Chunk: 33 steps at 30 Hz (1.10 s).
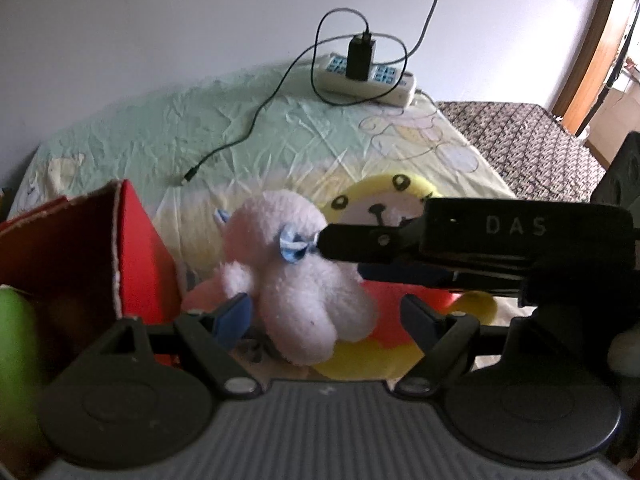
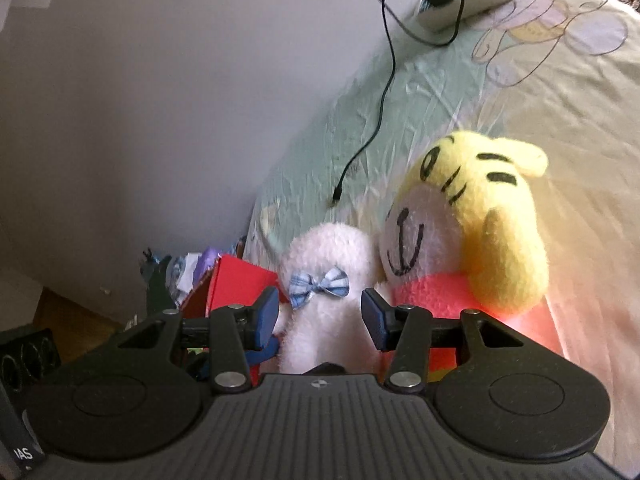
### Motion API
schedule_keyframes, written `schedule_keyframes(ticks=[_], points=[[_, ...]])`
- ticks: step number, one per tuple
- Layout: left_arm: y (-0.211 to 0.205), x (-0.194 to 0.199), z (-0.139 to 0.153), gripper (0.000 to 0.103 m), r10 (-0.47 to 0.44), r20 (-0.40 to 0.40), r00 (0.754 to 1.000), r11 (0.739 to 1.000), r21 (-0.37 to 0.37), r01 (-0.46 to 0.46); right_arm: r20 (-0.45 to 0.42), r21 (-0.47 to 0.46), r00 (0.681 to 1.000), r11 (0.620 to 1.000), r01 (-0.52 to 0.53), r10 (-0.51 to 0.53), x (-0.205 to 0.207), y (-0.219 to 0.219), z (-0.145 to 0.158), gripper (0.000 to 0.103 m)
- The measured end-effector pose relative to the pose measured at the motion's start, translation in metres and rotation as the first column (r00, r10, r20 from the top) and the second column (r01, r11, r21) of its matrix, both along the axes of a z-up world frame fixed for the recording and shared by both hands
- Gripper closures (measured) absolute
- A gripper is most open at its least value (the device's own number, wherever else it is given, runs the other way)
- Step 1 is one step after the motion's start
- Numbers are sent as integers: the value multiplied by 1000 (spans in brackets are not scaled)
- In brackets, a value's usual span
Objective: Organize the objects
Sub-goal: 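Move the right tool to the white bunny plush on the bed, then close the right tool on the white bunny plush and lift it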
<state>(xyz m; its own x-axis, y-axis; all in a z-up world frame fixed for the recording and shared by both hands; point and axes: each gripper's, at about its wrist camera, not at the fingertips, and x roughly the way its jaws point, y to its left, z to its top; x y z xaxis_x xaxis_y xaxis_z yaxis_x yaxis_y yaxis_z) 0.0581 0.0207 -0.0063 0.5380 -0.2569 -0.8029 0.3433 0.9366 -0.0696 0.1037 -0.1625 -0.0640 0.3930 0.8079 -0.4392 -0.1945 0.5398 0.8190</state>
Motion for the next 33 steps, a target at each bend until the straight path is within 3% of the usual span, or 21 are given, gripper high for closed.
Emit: schedule_keyframes(ticks=[6,13,18,33], points=[[0,16,-15,21,19,-48,999,1000,7,-19,0,-14,1000,999,-29,29,9,8,-4,56],[-3,26,-20,26,8,-36,999,1000,16,-8,40,-86,996,994,-73,77,12,19,-7,58],[-6,25,-19,26,-8,-34,999,1000,3,8,47,-71,993,992,-105,108,10,16,-9,65],[-5,-11,2,26,-59,-11,998,998,-23,59,88,-36,988,992,-122,125,-22,3,11,69]])
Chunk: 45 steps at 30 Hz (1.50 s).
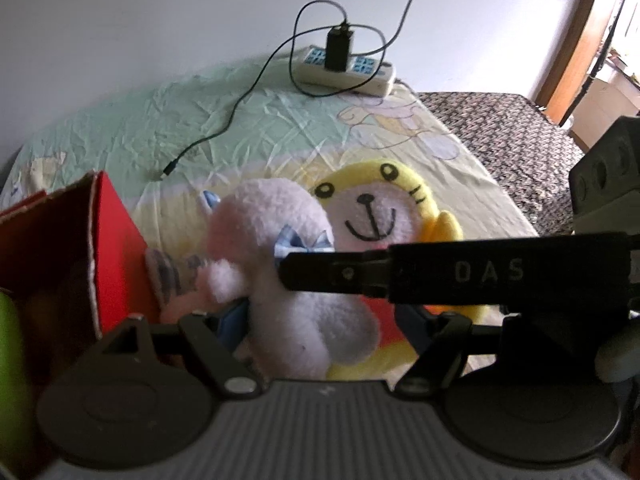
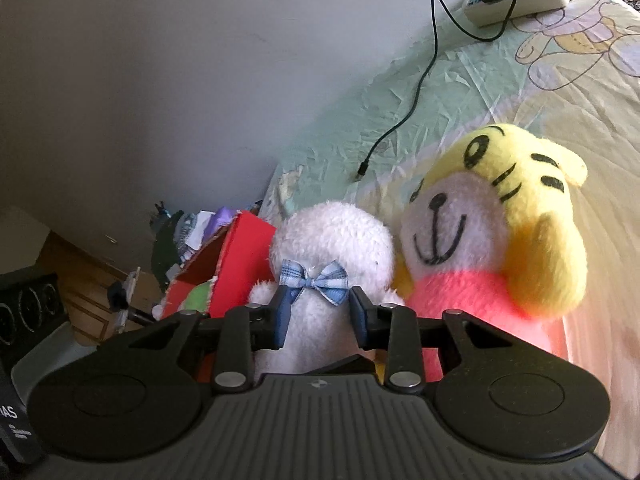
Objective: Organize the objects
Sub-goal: 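Close the right tool on the white bunny plush and lift it, then carry the white bunny plush with the right tool over the red box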
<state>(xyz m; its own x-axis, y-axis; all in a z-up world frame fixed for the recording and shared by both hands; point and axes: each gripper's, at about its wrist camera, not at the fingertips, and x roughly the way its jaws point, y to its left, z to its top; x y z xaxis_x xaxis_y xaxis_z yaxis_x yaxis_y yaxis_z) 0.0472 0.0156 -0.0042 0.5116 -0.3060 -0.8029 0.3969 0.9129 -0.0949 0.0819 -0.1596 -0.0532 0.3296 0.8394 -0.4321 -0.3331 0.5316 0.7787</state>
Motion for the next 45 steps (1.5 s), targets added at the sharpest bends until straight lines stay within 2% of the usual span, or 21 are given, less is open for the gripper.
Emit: schedule_keyframes(ticks=[14,25,34,45], points=[[0,-49,28,26,-60,82,995,997,-40,63,15,41,998,998,55,-56,-43,-18,22,69],[13,-75,53,26,-86,186,979,991,-84,103,103,52,988,993,106,-111,-71,-12,52,69],[54,-82,71,25,-38,252,967,991,-117,69,178,50,981,996,72,-80,-76,29,73,69],[118,-68,72,25,41,254,966,987,-162,1,225,11,974,1000,14,-16,-68,97,77,68]])
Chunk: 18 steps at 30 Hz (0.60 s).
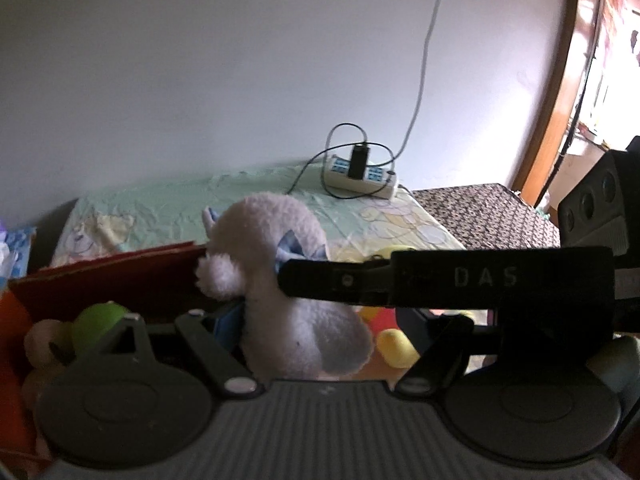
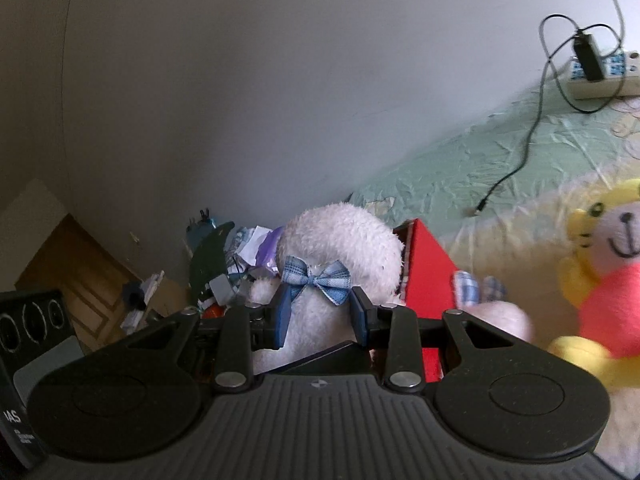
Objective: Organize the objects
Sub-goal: 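Carry the white bunny plush with the right tool over the red box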
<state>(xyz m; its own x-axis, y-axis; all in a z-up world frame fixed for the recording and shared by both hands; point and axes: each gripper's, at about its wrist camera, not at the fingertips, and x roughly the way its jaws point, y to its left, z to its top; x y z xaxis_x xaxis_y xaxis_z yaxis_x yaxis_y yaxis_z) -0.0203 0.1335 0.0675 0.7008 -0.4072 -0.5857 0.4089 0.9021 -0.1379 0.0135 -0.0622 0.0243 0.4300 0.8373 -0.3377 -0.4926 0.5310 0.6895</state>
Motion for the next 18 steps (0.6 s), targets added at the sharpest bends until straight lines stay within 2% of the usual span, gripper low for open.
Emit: schedule_keyframes(ticks=[9,15,18], points=[[47,19,-20,25,18,-58,998,999,-28,-20,-23,-54,1000,998,-17,16,7,42,-14,69],[68,34,-40,26,17,-119,993,1000,-22,-20,1,-186,999,982,-43,44,12,73,-19,69],[78,44,-51,26,17,-170,985,999,-48,-26,1,-250,998,967,-53,55,15,87,-25,69]])
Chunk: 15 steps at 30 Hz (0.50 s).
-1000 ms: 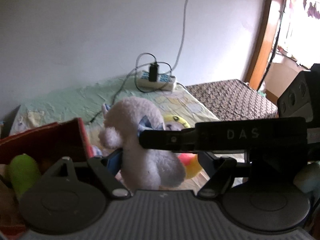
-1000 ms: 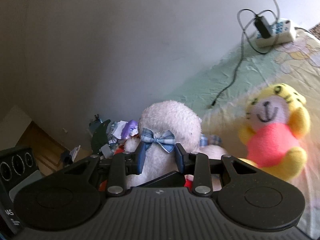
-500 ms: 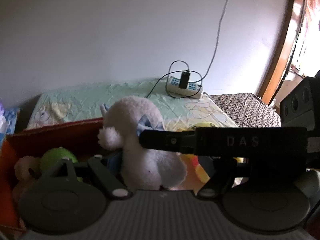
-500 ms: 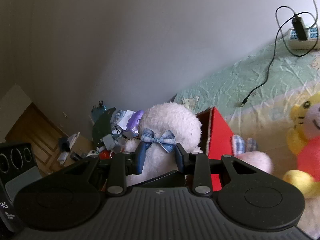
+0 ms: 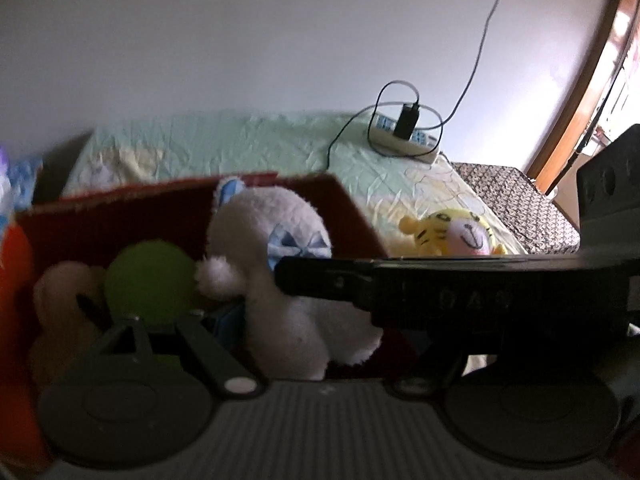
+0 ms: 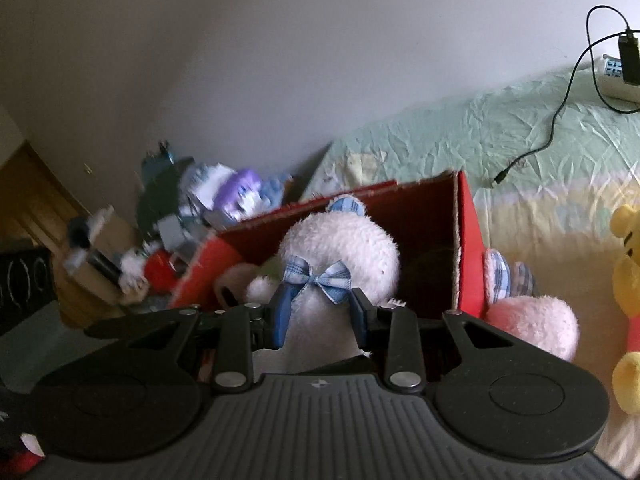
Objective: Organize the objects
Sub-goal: 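Carry the white bunny plush with the right tool over the red box, then lower the white bunny plush into the red box beside the green bean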
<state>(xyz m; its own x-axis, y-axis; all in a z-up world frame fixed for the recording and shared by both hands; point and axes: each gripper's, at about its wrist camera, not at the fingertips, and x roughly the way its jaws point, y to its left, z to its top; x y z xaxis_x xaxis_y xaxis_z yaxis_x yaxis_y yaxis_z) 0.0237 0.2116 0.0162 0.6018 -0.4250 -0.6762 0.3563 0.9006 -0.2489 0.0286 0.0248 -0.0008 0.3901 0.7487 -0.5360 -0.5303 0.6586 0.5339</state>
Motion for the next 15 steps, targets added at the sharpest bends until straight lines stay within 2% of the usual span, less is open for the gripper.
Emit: schedule_keyframes(ticks=[3,9,13,15], points=[[10,6,-8,26,8,-38,999,1000,-22,-8,-15,-25,1000,1000,-8,8,3,8,-6,69],[25,10,-17,26,15,-60,998,1000,-8,-15,-34,-91,998,994,-55,52,4,26,-12,67],[35,11,-19,27,28,-61,998,1000,-3,-28,-58,-74,995,993,-88,84,9,31,-15,67],[38,13,-21,26,31,-69,997,1000,3,-30,-97,-72,992,994,-87,80,13,31,-22,67]])
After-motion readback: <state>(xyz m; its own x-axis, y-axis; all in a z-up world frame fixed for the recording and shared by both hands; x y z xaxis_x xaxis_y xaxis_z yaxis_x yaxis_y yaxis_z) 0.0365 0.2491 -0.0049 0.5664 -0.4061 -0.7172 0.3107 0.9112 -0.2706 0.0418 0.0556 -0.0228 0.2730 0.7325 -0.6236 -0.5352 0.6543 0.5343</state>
